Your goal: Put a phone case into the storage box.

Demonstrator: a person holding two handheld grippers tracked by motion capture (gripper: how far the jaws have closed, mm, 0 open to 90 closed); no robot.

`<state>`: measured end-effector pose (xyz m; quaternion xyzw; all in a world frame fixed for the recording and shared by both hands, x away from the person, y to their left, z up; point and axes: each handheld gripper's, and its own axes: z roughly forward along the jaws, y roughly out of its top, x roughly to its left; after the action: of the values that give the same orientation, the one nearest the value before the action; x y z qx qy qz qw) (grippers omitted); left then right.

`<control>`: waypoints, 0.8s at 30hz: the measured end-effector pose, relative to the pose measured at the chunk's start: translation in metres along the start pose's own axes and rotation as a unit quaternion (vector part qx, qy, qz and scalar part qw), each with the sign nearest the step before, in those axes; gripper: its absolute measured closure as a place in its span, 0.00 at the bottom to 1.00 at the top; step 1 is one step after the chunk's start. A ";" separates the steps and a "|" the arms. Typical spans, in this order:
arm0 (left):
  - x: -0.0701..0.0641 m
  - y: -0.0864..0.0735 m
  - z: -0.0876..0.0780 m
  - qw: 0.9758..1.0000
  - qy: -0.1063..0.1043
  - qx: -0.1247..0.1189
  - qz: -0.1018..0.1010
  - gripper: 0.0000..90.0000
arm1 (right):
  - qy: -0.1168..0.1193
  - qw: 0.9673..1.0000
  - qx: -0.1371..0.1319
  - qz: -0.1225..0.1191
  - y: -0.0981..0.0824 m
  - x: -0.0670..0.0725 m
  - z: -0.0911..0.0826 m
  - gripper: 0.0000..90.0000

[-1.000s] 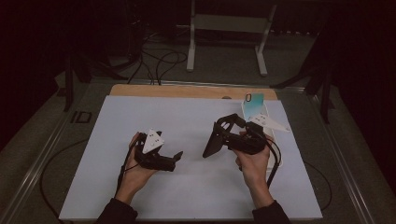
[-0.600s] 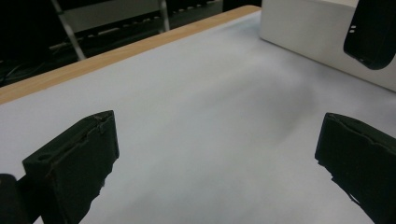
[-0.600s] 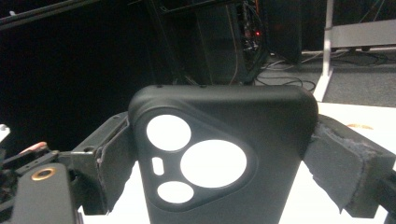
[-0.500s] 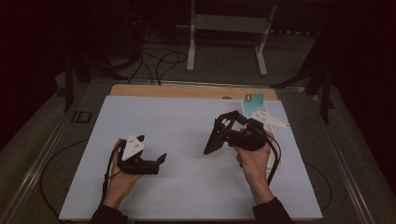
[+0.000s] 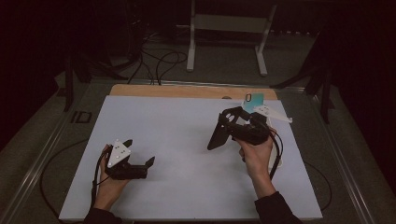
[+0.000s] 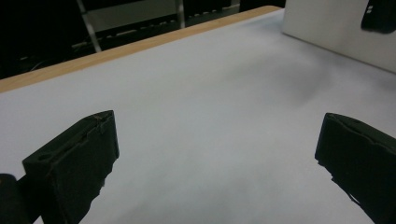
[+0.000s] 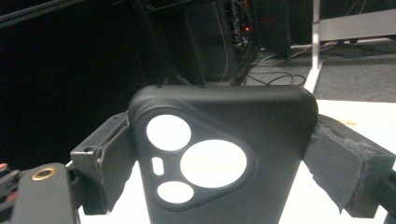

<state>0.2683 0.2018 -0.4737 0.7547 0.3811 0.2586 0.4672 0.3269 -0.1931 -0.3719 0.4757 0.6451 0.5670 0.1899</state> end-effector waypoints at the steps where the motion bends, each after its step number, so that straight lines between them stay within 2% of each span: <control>1: 0.001 -0.002 -0.001 1.000 0.002 0.001 -0.001 0.00 | -0.001 1.000 0.000 -0.001 0.001 -0.001 0.000 0.16; 6: 0.002 -0.006 -0.003 1.000 0.007 0.003 0.000 0.00 | -0.010 1.000 -0.003 -0.004 0.007 -0.005 0.001 0.16; 12: 0.006 -0.011 -0.008 1.000 0.017 0.002 -0.008 0.00 | -0.024 1.000 -0.004 -0.009 0.013 -0.012 0.003 0.16; 24: 0.009 -0.012 -0.011 1.000 0.024 -0.002 -0.014 0.00 | -0.056 0.998 -0.019 -0.015 0.038 -0.026 0.009 0.16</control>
<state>0.2611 0.2178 -0.4793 0.7416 0.4026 0.2709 0.4632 0.3613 -0.2135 -0.3470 0.4933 0.6293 0.5492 0.2430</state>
